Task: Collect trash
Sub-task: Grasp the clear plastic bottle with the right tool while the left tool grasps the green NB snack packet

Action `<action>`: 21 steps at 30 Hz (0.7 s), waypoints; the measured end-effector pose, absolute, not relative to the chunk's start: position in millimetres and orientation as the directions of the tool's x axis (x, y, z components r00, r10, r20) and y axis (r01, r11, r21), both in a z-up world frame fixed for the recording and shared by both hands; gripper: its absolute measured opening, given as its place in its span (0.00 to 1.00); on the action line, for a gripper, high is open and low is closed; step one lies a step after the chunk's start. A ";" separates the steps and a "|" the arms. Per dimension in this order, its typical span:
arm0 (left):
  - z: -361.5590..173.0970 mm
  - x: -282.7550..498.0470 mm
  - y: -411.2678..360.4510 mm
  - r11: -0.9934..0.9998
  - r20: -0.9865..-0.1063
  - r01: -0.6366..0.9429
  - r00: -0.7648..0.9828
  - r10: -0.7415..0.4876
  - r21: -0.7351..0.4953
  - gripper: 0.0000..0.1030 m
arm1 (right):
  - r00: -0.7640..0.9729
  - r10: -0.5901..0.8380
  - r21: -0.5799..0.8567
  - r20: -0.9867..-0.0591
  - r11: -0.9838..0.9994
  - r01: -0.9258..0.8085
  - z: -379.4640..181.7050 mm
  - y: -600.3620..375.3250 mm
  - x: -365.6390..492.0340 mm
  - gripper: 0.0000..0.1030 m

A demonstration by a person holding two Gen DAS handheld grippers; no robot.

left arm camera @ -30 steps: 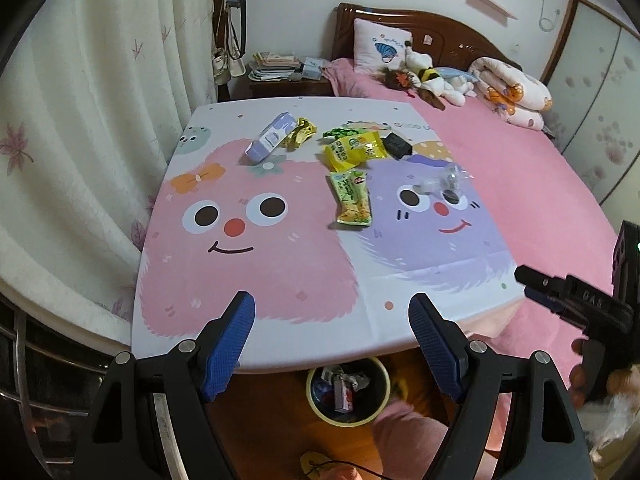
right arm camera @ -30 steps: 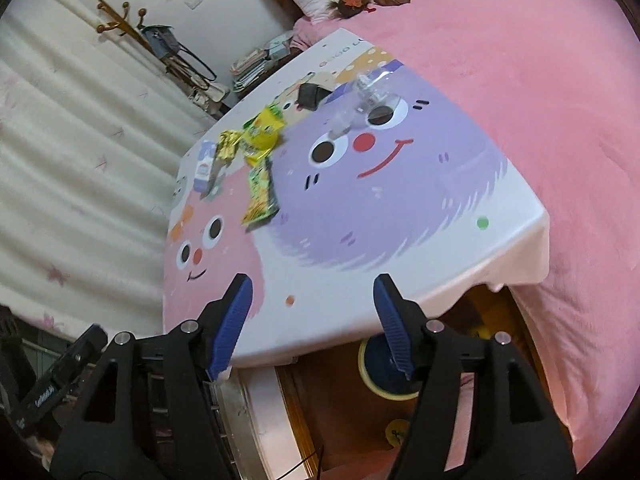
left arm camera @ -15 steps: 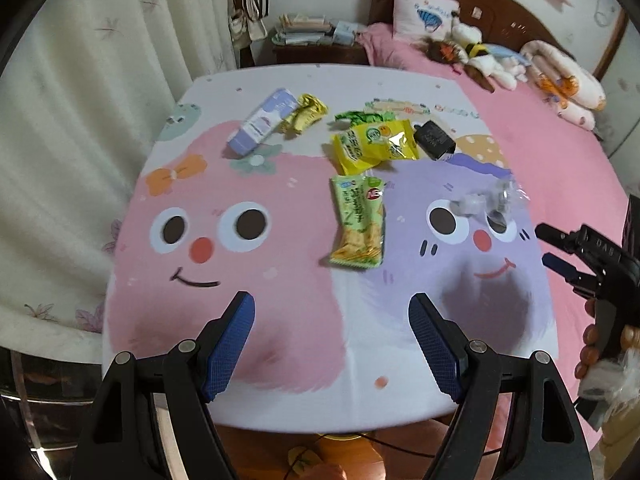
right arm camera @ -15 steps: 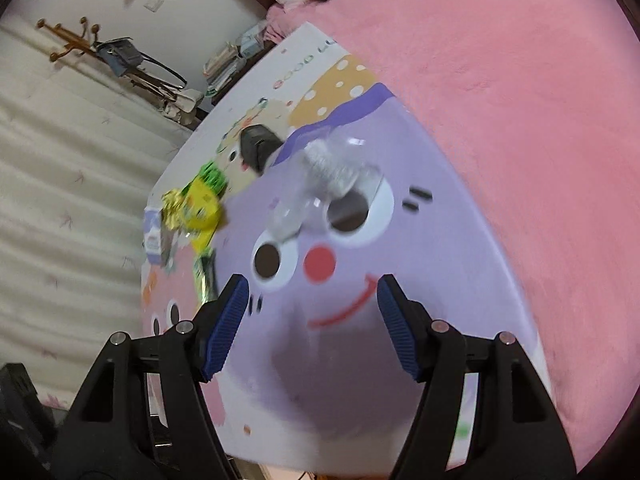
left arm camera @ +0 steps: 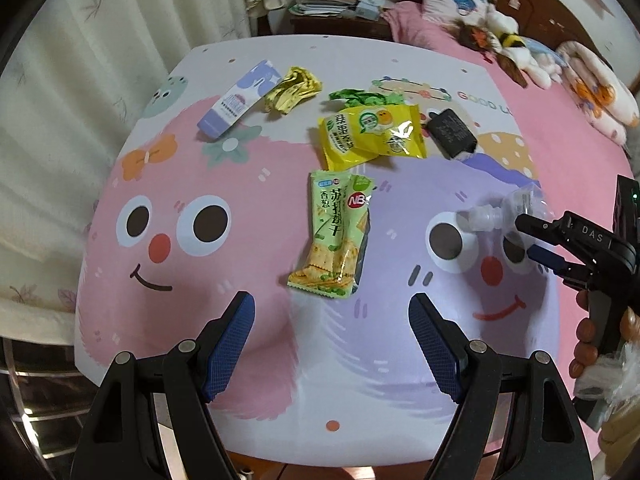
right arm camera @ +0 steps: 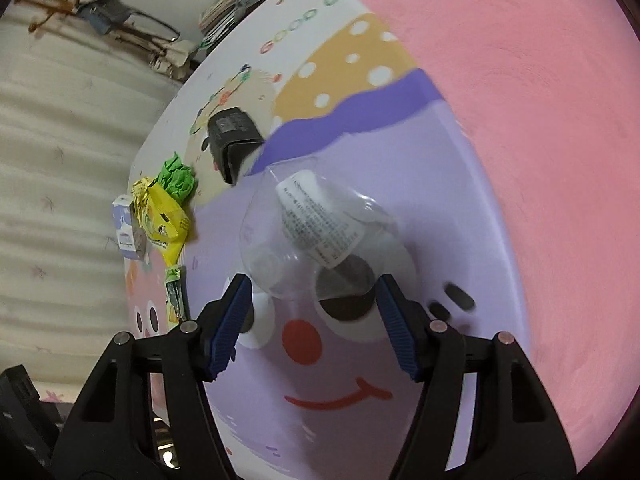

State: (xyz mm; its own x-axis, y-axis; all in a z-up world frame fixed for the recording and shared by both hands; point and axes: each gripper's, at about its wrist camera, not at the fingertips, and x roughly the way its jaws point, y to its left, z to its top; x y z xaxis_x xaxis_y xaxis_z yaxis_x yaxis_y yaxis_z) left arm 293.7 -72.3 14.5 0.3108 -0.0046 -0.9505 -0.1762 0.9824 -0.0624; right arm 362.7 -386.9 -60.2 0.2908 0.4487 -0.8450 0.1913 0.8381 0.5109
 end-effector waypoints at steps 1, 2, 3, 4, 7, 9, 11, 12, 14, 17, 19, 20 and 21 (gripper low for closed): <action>13.5 295.8 -72.6 0.981 -0.950 -0.184 0.311 -0.004 -0.064 0.79 | 0.289 0.454 0.513 -0.843 0.840 0.177 -59.4 -384.2 367.1 0.60; 12.4 296.5 -71.8 0.980 -0.950 -0.190 0.313 -0.001 -0.064 0.79 | 0.290 0.455 0.513 -0.842 0.843 0.163 -57.3 -381.7 369.7 0.60; 12.5 296.2 -70.9 0.979 -0.949 -0.195 0.314 0.002 -0.063 0.79 | 0.292 0.455 0.511 -0.841 0.846 0.151 -55.3 -379.7 371.2 0.60; 11.5 297.8 -71.1 0.978 -0.949 -0.201 0.315 0.006 -0.061 0.79 | 0.295 0.454 0.506 -0.841 0.853 0.130 -53.4 -375.8 377.8 0.60; 9.6 299.2 -68.5 0.974 -0.948 -0.217 0.318 0.006 -0.067 0.79 | 0.294 0.462 0.508 -0.837 0.855 0.105 -51.1 -367.1 390.6 0.60; 6.8 299.0 -66.1 0.971 -0.950 -0.231 0.314 0.008 -0.068 0.79 | 0.297 0.466 0.512 -0.834 0.853 0.099 -50.7 -362.4 398.5 0.60; 4.7 297.9 -63.5 0.967 -0.951 -0.246 0.310 0.010 -0.070 0.79 | 0.301 0.470 0.517 -0.829 0.851 0.095 -50.1 -357.6 406.0 0.60; 3.8 297.4 -62.0 0.965 -0.951 -0.254 0.309 0.011 -0.072 0.79 | 0.301 0.474 0.521 -0.827 0.849 0.093 -50.4 -354.3 410.4 0.60; 2.3 296.1 -59.1 0.960 -0.951 -0.269 0.307 0.013 -0.074 0.79 | 0.302 0.484 0.530 -0.821 0.843 0.092 -50.7 -350.5 414.6 0.60; 0.2 295.1 -56.1 0.956 -0.952 -0.285 0.304 0.016 -0.075 0.79 | 0.296 0.499 0.547 -0.814 0.831 0.105 -54.7 -344.6 421.6 0.60; -1.6 294.8 -54.7 0.953 -0.954 -0.293 0.301 0.017 -0.075 0.79 | 0.293 0.504 0.553 -0.812 0.825 0.115 -58.3 -340.9 424.7 0.60; -2.5 294.4 -53.9 0.952 -0.954 -0.297 0.298 0.018 -0.075 0.79 | 0.292 0.503 0.553 -0.813 0.824 0.121 -60.3 -339.2 425.8 0.60; -3.3 294.3 -53.5 0.951 -0.955 -0.300 0.297 0.017 -0.076 0.79 | 0.292 0.507 0.559 -0.811 0.819 0.128 -62.9 -337.1 427.4 0.60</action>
